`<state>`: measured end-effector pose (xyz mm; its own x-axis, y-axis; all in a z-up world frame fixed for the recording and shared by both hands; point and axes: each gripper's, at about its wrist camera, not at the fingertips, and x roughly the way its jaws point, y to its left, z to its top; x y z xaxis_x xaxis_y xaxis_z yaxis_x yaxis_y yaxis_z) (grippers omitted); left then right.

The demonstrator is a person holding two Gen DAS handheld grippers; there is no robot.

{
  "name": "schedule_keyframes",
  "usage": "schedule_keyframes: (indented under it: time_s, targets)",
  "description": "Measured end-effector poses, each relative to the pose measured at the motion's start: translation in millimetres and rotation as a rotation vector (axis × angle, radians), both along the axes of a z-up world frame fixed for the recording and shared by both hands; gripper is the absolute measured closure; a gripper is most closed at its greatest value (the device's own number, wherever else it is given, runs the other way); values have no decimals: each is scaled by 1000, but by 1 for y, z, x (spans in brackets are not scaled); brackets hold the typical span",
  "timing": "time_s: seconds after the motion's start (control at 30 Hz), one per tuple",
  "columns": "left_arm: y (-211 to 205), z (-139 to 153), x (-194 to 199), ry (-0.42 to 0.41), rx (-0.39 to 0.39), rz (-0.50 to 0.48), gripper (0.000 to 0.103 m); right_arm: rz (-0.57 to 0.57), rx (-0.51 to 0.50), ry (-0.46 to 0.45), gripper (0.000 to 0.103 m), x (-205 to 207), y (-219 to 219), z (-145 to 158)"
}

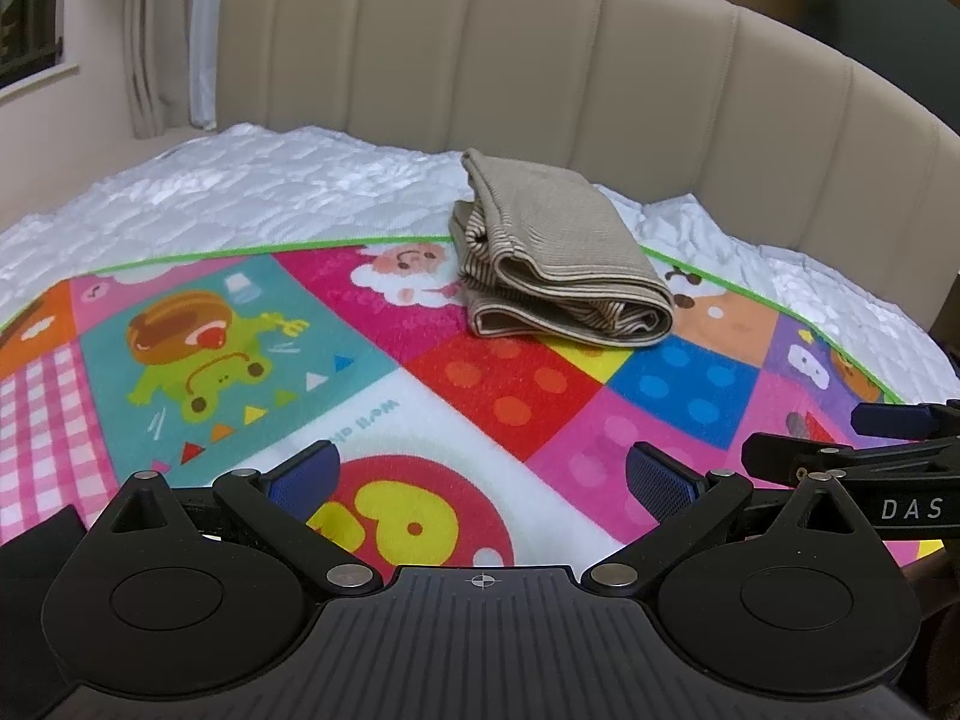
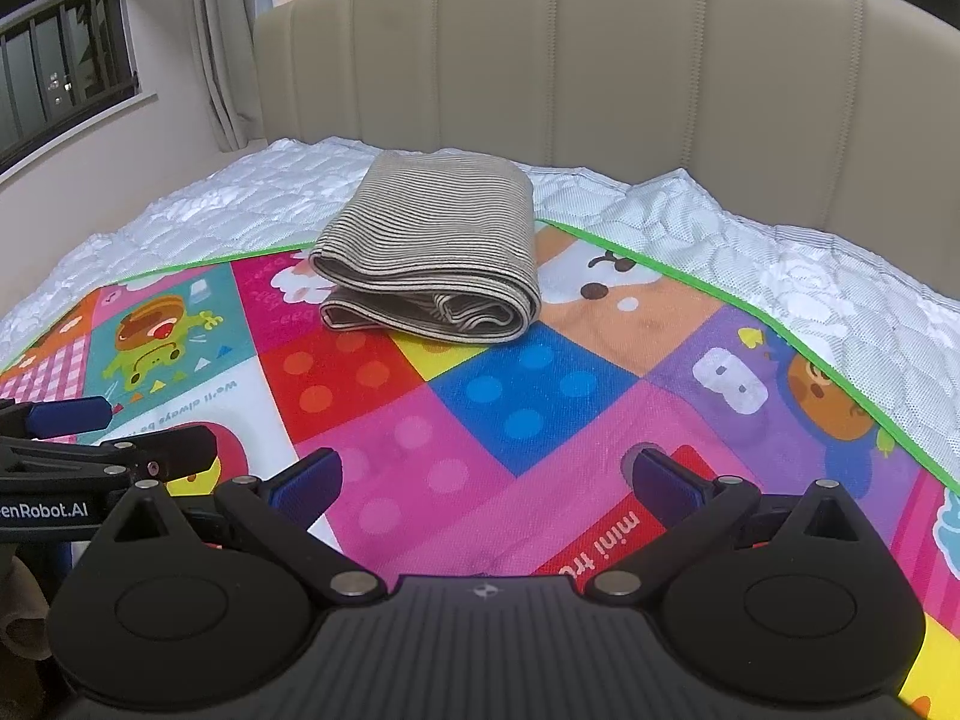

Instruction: Fold clothes

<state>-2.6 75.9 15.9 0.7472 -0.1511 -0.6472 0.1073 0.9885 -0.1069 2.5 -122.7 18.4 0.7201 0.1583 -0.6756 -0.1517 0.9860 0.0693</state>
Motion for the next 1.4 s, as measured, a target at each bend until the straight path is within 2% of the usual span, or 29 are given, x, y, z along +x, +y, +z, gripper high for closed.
schedule_keyframes:
  time_s: [1.4]
  targets:
    - [-6, 0, -2, 10, 21, 5, 0, 1, 9, -10, 0, -2, -2, 2]
